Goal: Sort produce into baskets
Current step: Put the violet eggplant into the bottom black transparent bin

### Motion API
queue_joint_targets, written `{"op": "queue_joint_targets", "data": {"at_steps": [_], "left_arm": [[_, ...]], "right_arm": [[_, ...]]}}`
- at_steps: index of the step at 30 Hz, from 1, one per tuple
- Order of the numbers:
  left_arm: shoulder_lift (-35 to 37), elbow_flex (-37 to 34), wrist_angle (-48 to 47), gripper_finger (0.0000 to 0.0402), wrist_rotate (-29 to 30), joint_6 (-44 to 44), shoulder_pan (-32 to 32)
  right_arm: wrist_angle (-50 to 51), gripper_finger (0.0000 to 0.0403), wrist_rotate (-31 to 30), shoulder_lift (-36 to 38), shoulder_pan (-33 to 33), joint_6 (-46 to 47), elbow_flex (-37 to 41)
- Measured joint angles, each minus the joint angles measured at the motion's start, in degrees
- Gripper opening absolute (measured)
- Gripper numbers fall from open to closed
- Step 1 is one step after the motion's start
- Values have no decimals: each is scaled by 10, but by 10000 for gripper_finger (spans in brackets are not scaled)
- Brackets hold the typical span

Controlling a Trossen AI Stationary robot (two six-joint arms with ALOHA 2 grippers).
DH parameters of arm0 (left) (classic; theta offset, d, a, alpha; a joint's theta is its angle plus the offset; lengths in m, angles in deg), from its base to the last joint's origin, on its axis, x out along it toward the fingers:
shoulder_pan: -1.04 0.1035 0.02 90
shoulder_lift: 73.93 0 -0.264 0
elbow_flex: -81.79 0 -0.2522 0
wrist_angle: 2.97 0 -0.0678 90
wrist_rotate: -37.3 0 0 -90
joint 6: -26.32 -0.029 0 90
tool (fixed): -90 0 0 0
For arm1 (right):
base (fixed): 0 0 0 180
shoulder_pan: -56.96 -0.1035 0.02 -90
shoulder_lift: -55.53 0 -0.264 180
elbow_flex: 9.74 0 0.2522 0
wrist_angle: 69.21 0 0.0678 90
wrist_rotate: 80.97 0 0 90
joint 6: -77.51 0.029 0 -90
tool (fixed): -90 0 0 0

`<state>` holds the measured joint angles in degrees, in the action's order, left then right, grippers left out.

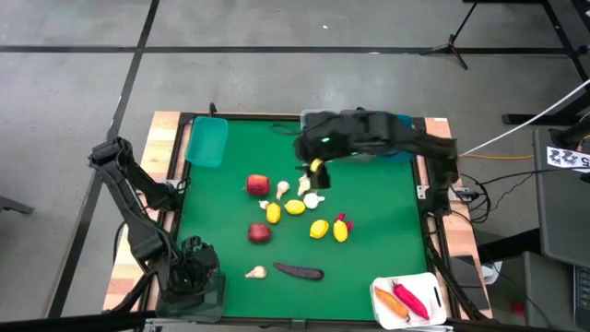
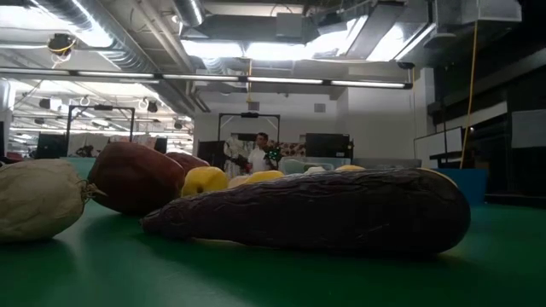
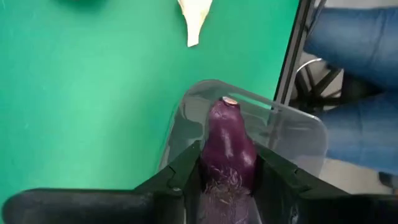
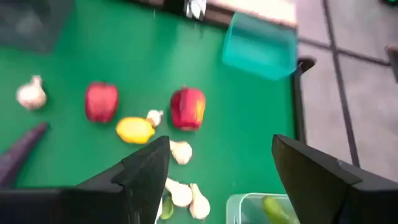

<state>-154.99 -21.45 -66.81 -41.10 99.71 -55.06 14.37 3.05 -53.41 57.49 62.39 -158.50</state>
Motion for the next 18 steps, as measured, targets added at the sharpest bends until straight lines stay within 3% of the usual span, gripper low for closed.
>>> {"op": "queue_joint_targets", "data": {"at_steps": [10,18], "left_arm": [[-1,0,25,231,-28,-11,9],[0,0,98,255,3,-120,68]], "right_arm": [[32,280,-5,78,-17,28,0],[76,280,98,83,-71,106,66]]}}
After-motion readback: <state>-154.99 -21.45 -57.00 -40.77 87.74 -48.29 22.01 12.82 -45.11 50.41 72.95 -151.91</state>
